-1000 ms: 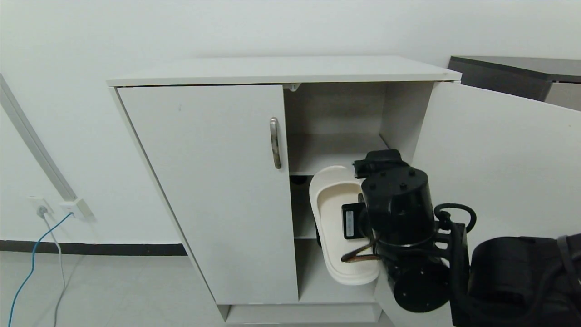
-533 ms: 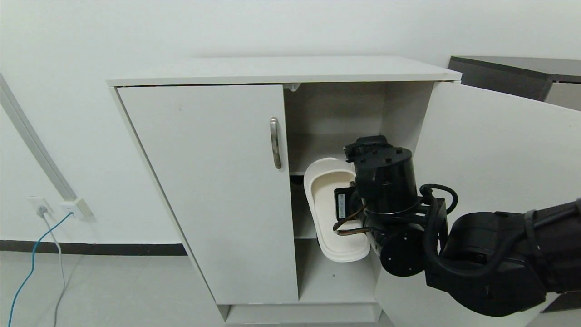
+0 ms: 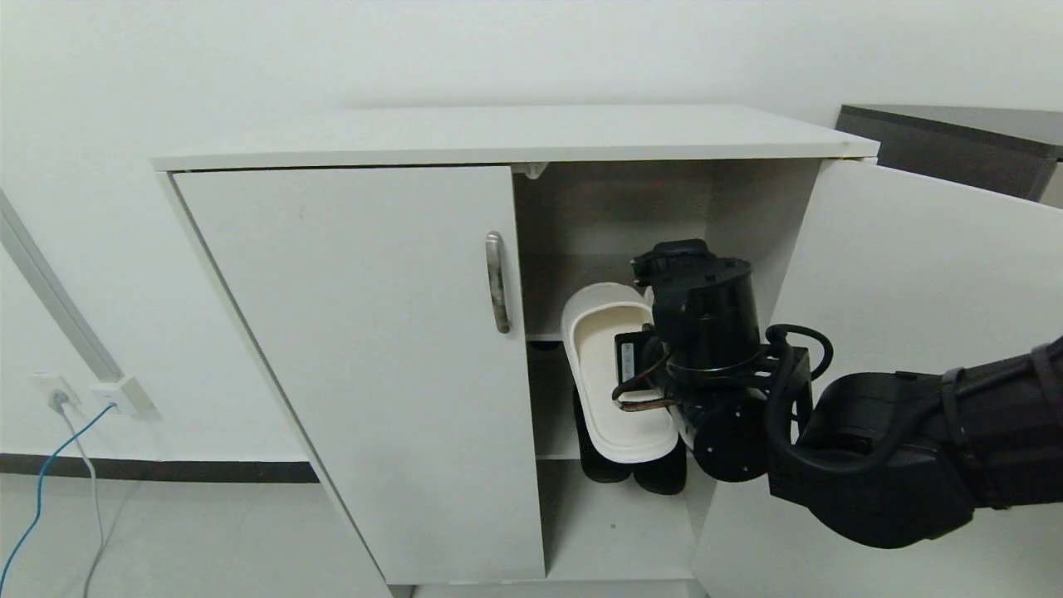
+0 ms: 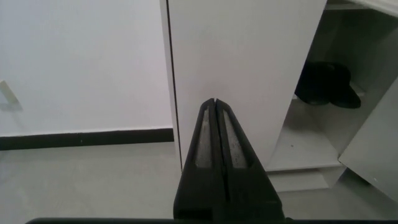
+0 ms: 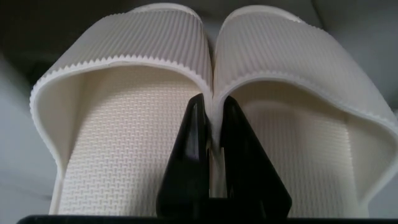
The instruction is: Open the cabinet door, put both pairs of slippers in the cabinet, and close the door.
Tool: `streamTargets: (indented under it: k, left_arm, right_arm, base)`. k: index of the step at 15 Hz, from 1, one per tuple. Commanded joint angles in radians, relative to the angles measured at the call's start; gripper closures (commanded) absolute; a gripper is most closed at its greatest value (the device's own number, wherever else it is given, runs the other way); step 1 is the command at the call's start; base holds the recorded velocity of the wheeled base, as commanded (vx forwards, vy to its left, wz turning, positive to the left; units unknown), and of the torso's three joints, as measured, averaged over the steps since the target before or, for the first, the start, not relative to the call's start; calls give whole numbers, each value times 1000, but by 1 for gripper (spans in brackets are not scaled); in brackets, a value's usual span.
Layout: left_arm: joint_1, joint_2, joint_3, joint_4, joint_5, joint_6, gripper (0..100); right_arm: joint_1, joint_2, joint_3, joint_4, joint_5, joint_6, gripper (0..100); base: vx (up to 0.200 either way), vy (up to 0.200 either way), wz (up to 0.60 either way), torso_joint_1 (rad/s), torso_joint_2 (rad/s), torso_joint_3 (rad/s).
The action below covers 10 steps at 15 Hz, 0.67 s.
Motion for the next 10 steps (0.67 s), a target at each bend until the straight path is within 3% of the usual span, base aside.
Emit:
streamTargets:
  k: [1, 5, 10]
  left_arm:
    - [1, 0, 0, 0, 0, 0, 100]
    - [0, 0, 0, 0, 0, 0, 100]
    - [0, 0, 0, 0, 0, -2, 100]
  right_arm:
    - [5, -7, 2, -2, -1, 1, 100]
    - [5, 5, -12, -1, 2, -2, 100]
    - [-46, 105, -187, 60, 68, -7, 100]
  base:
    - [0, 0, 0, 0, 0, 0]
    - [0, 0, 0, 0, 0, 0]
    - [0, 0, 0, 0, 0, 0]
